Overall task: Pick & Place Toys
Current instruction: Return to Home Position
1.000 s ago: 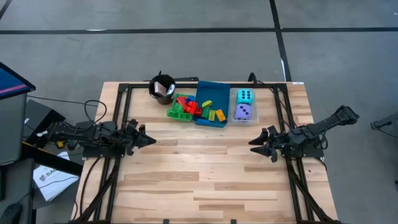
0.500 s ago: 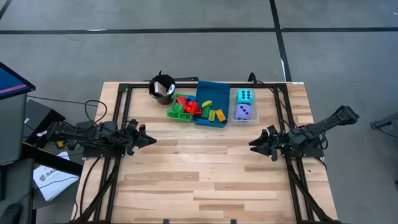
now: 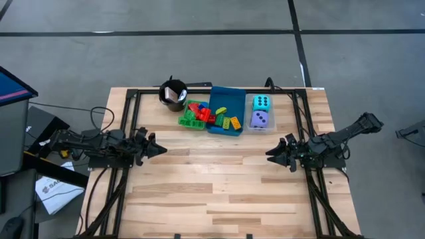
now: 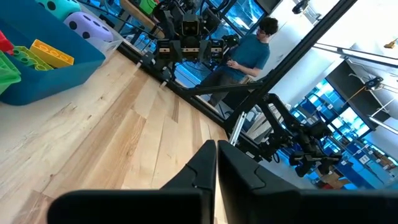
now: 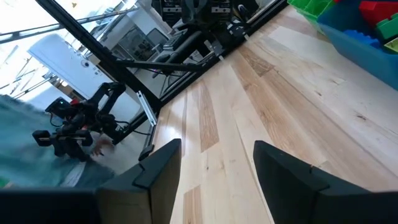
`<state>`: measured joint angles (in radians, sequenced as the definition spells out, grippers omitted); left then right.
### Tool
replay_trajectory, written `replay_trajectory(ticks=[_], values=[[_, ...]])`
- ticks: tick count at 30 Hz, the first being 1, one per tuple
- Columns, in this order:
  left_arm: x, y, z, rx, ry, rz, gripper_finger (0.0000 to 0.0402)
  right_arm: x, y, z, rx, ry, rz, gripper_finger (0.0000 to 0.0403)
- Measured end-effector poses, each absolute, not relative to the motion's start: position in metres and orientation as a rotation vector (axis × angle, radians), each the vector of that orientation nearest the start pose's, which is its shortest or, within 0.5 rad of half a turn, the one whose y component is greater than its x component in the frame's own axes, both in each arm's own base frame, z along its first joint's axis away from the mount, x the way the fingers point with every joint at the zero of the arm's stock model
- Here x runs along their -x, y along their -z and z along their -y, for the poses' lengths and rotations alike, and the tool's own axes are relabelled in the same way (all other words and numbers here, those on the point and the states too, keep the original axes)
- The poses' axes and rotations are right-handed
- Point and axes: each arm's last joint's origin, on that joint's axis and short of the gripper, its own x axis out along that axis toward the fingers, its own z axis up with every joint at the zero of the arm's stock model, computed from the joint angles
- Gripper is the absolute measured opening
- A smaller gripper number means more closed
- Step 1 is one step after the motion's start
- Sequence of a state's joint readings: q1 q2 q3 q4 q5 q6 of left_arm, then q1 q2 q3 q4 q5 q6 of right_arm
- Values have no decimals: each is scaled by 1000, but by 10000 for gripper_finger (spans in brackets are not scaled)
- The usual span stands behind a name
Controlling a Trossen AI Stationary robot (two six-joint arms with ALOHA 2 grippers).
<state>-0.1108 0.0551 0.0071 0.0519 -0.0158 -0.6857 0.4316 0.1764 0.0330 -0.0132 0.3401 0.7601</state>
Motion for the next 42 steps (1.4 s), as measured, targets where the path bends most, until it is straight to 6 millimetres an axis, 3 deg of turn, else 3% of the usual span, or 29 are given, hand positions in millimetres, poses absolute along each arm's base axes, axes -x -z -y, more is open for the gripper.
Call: replay_trajectory(ticks=[42], values=[[-100, -167, 11, 685, 94, -28, 12, -99, -159, -35, -699, -31, -173, 196]])
